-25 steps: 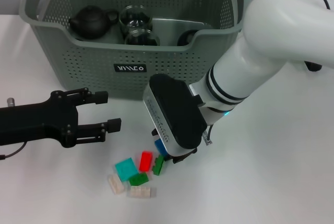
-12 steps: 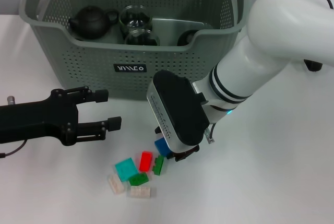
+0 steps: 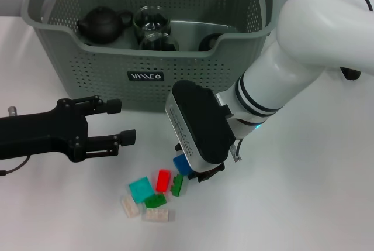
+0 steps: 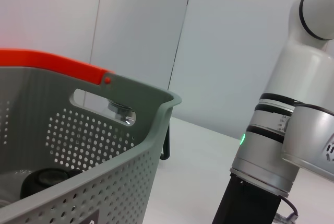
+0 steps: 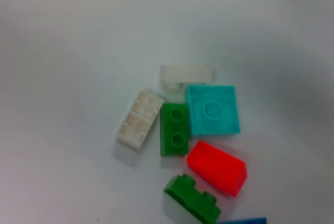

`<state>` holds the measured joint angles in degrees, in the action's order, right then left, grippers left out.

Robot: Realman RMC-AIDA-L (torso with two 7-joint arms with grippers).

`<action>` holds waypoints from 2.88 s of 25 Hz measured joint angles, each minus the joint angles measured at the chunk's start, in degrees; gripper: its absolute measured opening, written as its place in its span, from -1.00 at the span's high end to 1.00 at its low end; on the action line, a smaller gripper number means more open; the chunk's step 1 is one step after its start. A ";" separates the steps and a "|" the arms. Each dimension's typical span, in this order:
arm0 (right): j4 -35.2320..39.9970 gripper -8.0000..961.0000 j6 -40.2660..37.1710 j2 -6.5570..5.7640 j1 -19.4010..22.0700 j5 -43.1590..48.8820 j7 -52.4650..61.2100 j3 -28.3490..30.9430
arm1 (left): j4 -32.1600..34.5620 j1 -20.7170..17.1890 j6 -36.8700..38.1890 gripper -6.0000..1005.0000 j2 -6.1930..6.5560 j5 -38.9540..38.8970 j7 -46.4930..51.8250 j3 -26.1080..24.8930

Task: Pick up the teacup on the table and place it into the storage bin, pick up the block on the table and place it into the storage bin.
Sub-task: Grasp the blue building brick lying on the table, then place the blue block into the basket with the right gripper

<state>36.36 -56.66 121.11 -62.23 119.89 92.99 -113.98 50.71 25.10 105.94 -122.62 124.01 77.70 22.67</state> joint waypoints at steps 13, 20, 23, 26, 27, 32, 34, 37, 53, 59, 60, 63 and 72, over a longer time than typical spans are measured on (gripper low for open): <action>-0.56 -0.06 -0.04 0.12 0.00 -0.62 0.08 -0.33 | -0.08 0.21 -0.11 -0.56 0.01 0.00 0.00 0.00; -0.59 -0.01 -0.10 0.18 0.00 -0.63 0.37 -0.39 | -0.01 0.22 0.02 -0.56 0.01 0.00 0.09 0.00; -0.60 -0.01 -0.27 0.18 0.00 -0.64 0.51 -0.21 | 0.00 0.22 0.04 -0.56 0.01 0.00 0.09 0.00; -0.60 0.01 -0.23 0.17 0.01 -0.69 0.52 -0.13 | 0.01 0.22 0.05 -0.56 0.01 0.00 0.09 0.01; -0.60 0.01 -0.16 0.16 0.03 -0.69 0.52 -0.13 | 0.01 0.22 0.06 -0.56 0.01 0.00 0.09 0.00; -0.60 0.04 0.02 0.09 0.14 -0.71 0.53 -0.14 | 0.01 0.28 0.06 -0.56 0.01 0.00 0.10 0.00; -0.60 0.05 0.06 0.09 0.18 -0.71 0.53 -0.17 | 0.01 0.30 0.04 -0.56 0.01 0.00 0.15 0.00; -0.46 0.07 -0.07 0.07 0.24 -0.71 0.60 -0.06 | 0.01 0.31 0.01 -0.56 0.01 0.00 0.31 0.00; 1.53 0.08 -2.29 -1.07 3.15 -0.15 3.02 10.91 | 1.07 0.81 0.07 -0.56 0.55 0.00 2.19 -0.18; 9.16 0.08 -8.61 -1.11 8.30 2.64 3.27 19.25 | 1.36 0.81 0.06 -0.56 0.79 0.00 2.28 -1.92; 10.83 0.08 -9.71 -1.00 9.26 3.11 3.63 20.69 | 1.44 0.82 0.05 -0.56 0.82 0.02 2.28 -2.22; 14.75 0.08 -12.67 -1.08 11.38 3.56 5.36 23.30 | 1.48 0.81 -0.01 -0.56 0.97 0.23 2.29 -3.42; 30.12 0.08 -28.64 -1.28 13.96 4.24 12.91 36.44 | 1.59 -0.25 0.63 -0.56 1.23 0.81 2.36 -3.87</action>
<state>66.48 -85.29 119.83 -48.27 124.12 105.89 -77.54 52.30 24.84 106.57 -121.39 124.82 80.06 18.80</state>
